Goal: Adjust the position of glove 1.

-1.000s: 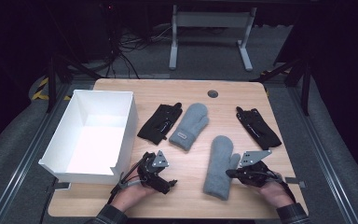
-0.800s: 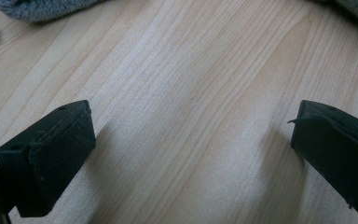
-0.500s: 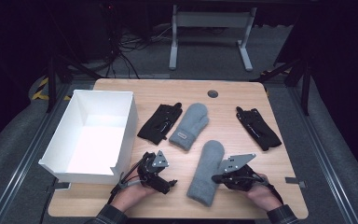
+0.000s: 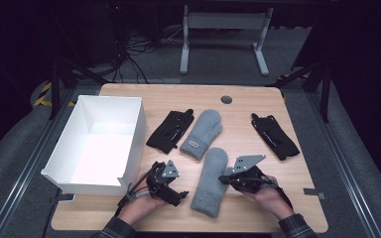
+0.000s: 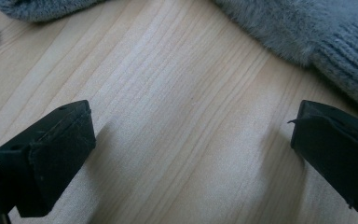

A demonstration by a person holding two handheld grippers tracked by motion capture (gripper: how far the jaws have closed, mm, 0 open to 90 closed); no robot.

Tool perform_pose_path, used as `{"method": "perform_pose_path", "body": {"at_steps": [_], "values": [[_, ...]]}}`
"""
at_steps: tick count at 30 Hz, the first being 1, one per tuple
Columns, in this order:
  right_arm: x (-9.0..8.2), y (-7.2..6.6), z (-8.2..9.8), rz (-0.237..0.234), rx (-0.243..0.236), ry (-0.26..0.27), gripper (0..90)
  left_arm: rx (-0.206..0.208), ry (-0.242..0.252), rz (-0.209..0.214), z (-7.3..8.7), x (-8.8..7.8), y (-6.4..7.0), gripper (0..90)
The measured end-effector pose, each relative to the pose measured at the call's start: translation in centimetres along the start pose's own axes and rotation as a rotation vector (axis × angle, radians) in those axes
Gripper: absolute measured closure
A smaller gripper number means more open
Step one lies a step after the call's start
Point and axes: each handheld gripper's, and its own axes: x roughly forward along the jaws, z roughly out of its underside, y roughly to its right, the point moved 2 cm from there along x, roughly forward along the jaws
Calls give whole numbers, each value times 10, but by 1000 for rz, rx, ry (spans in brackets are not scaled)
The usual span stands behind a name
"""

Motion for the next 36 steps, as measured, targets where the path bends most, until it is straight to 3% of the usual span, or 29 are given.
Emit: {"method": "perform_pose_path", "body": {"at_steps": [4,7,11,15,23,28,32,36], "values": [[8,21,-11,55,15,27,900,0,0,0,0,0,0,1],[20,33,-26,71,17,45,900,0,0,-1,0,0,0,1],[40,42,-35,71,21,33,900,0,0,-1,0,0,0,1],[46,47,-28,69,33,-6,900,-1,-1,-1,0,0,0,2],[21,51,-8,119,69,-48,900,-1,-1,-1,0,0,0,2],[6,51,-4,130,73,-1,897,0,-1,-1,0,0,0,1],[-14,53,3,159,98,30,786,-1,-1,-2,0,0,0,1],[-30,57,21,203,141,37,651,-1,-1,-2,0,0,0,1]]}}
